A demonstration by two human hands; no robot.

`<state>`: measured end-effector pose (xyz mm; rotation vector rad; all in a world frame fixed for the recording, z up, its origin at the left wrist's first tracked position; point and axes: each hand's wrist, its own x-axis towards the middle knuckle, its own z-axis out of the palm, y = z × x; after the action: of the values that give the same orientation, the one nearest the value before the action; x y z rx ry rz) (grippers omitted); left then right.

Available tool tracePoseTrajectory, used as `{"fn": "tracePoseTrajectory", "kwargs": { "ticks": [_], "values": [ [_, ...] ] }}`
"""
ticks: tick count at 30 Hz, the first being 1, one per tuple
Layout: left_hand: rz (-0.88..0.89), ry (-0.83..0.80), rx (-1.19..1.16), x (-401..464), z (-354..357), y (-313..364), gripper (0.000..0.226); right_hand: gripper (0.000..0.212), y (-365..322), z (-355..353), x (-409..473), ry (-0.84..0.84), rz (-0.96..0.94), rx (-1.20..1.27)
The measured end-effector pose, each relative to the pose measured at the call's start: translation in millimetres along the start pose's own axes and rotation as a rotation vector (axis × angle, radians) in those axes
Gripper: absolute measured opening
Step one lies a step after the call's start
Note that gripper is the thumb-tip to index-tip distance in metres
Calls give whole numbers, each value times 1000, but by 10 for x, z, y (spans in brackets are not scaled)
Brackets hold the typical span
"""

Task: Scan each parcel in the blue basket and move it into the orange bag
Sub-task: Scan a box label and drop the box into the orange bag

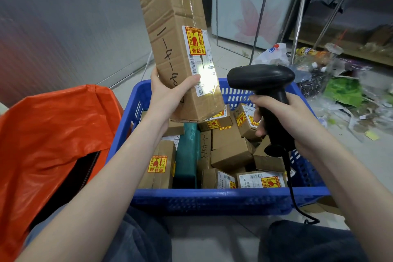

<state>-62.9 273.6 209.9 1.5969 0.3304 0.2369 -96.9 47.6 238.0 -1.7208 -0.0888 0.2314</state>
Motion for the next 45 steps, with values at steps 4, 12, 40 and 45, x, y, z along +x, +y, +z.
{"fn": "tracePoseTrajectory", "kwargs": {
  "ticks": [4,12,40,45],
  "values": [
    [-3,9,-5,-3,8,1,92,21,4,-3,3,-3,-43,20],
    [-10,2,9,-7,17,-13,91,25,-3,20,-1,-3,-25,22],
    [49,313,441,-3,-1808,116,121,15,-204,1826,359,-126,-43,61],
    [-103,363,496,42,-2512,-274,115,5,-83,2475,564,-213,21,59]
  ]
}}
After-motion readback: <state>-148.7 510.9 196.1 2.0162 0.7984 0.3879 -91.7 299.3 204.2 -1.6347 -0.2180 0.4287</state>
